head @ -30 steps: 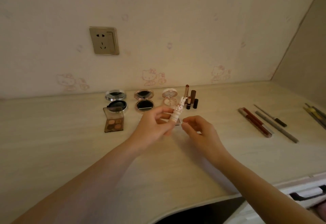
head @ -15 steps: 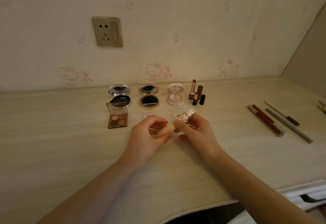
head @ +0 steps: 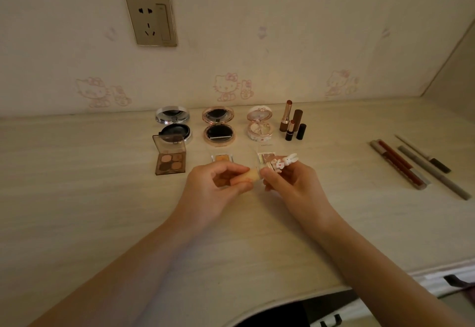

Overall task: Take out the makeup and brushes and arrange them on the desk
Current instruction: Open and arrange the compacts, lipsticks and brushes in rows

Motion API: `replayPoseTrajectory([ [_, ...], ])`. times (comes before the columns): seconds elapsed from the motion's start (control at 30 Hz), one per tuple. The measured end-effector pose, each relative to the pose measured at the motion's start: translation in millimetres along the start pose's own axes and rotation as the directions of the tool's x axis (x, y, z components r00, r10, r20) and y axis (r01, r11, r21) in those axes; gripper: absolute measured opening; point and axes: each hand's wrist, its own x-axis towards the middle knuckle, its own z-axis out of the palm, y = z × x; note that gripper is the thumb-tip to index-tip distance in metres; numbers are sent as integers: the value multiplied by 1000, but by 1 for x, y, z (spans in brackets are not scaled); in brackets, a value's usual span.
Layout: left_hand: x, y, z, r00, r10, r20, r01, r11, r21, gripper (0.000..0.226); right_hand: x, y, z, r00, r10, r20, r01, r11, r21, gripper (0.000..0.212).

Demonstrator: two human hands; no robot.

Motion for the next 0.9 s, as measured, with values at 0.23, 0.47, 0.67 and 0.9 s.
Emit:
replayPoseTrajectory([
  [0.23,3,1,-7,993,-71,92,77,995,-63,23,2,-1,-7,993,46,109,-65,982,178,16],
  [0.47,1,2,-4,995,-76,65,81,994,-76,24,-1,-5,-6,997,48,-62,-48,999,-7,27],
  [0.67,2,2,-6,992,-107,59,113,987,-118,21,-2,-7,-8,999,39,33,-43,990,133,43],
  [0.9,2,1,-7,991,-114,70,120,988,-98,22,-2,-8,-7,999,31,-26,-31,999,-24,26],
])
